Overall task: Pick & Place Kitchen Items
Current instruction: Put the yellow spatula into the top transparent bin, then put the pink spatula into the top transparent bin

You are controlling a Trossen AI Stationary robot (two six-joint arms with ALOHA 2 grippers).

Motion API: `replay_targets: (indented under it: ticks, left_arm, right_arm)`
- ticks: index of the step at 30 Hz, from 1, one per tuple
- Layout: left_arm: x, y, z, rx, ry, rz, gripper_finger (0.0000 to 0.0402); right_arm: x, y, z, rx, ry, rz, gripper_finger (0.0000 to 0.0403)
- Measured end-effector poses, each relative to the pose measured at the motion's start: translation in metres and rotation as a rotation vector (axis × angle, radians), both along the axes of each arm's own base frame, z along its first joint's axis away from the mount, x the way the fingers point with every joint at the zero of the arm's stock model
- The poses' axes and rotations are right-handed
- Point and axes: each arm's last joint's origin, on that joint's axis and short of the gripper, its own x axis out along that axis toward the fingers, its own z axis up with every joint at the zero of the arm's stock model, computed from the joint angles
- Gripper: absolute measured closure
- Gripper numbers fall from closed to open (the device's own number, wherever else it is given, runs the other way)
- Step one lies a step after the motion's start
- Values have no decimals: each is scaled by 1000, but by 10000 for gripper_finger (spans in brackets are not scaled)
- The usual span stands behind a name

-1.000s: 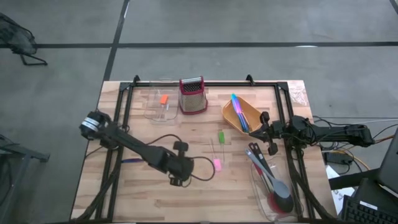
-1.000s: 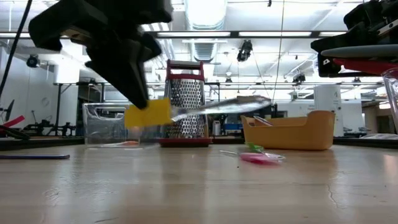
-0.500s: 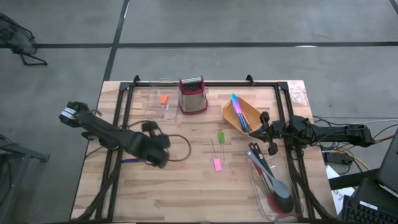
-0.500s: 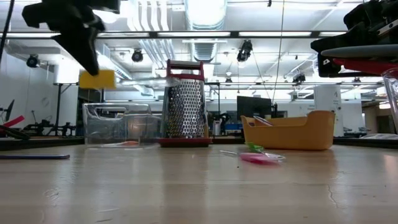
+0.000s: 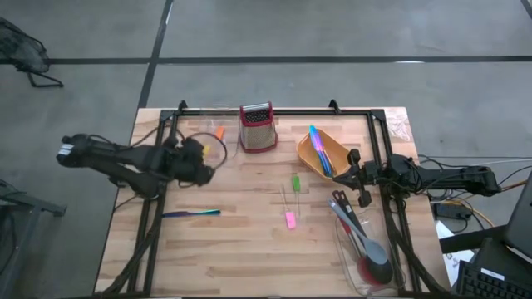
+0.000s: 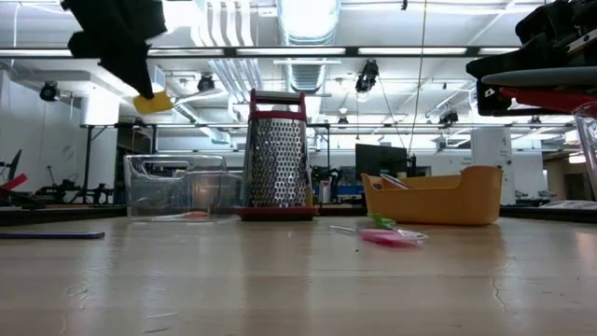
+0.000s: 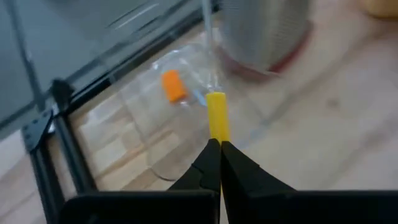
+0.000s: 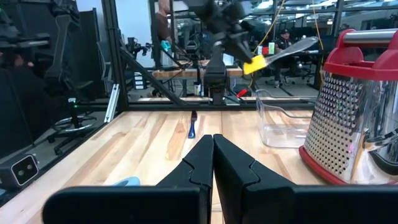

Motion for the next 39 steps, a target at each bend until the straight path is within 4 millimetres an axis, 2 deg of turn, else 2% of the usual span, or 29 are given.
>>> replay_targets:
  ticks: [5, 11, 16, 21, 27, 34, 39]
  left_arm:
    - [1, 25, -14, 0, -4, 96, 397]
    - [9, 56, -29, -8, -15, 127, 398]
    - [6, 82, -39, -76, -63, 188, 395]
    - [-1, 99, -56, -145, -95, 229, 397]
    - [-2, 103, -71, -246, -161, 209, 390]
    - [-1, 103, -73, -246, -185, 226, 372]
    - [-1, 103, -73, -250, -193, 239, 342]
  right_arm:
    - [0, 0, 0, 0, 0, 0, 394]
    - [0, 0, 0, 0, 0, 0, 394]
    - [0, 0, 0, 0, 0, 0, 394]
    - [0, 0, 0, 0, 0, 0, 394]
    - [0, 0, 0, 0, 0, 0, 394]
    - [0, 0, 0, 0, 0, 0, 394]
    - [0, 0, 0, 0, 0, 0, 394]
